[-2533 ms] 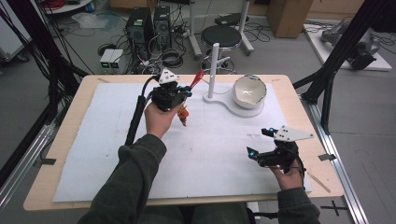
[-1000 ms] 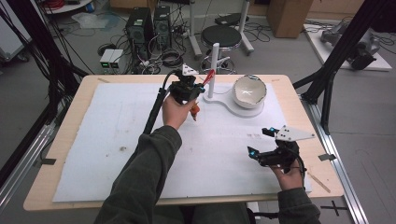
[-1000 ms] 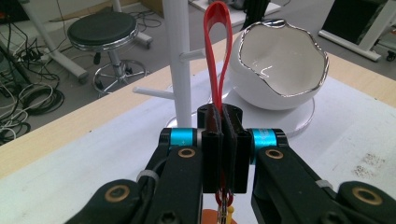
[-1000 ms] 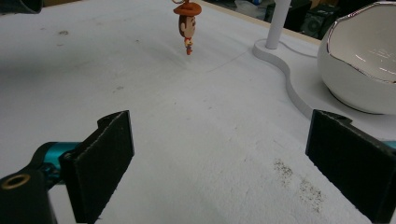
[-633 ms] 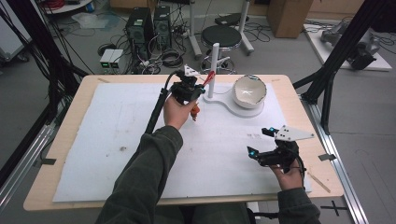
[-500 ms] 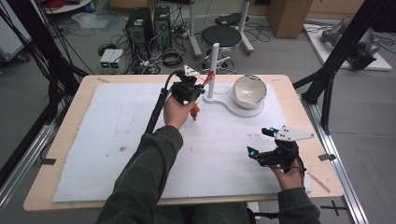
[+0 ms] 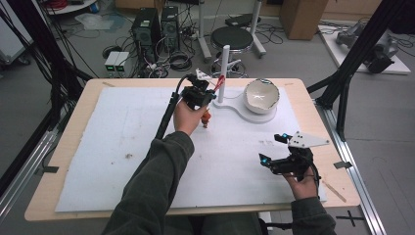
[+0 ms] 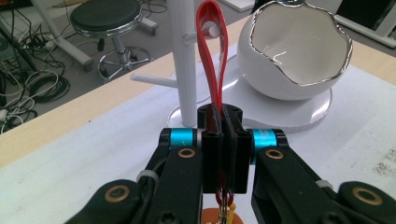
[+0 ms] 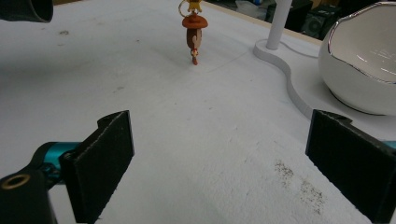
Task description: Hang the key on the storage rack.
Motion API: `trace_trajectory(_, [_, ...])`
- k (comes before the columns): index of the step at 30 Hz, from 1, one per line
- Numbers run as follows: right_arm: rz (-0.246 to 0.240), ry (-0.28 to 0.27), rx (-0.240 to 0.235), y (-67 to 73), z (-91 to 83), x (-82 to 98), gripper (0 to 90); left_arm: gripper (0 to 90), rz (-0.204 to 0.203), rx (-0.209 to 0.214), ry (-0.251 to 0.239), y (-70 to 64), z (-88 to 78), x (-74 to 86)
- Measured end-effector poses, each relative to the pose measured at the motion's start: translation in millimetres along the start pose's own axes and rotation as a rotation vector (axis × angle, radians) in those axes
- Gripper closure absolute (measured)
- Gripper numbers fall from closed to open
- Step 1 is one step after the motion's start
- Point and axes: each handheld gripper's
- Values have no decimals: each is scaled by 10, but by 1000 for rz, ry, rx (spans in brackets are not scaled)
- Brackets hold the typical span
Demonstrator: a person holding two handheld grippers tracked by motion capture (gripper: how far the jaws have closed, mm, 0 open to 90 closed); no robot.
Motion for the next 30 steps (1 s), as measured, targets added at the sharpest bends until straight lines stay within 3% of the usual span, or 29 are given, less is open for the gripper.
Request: trace_trajectory(30, [-3,-5,-4,4,-8,-1,67,860,10,-18,45,4,97,32])
Point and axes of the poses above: each handheld gripper's, and its own axes: z roughly forward along the jaws, x roughly out of its underside, y roughly to its left, and after that the axes turned 10 degrees about -y, right-handed
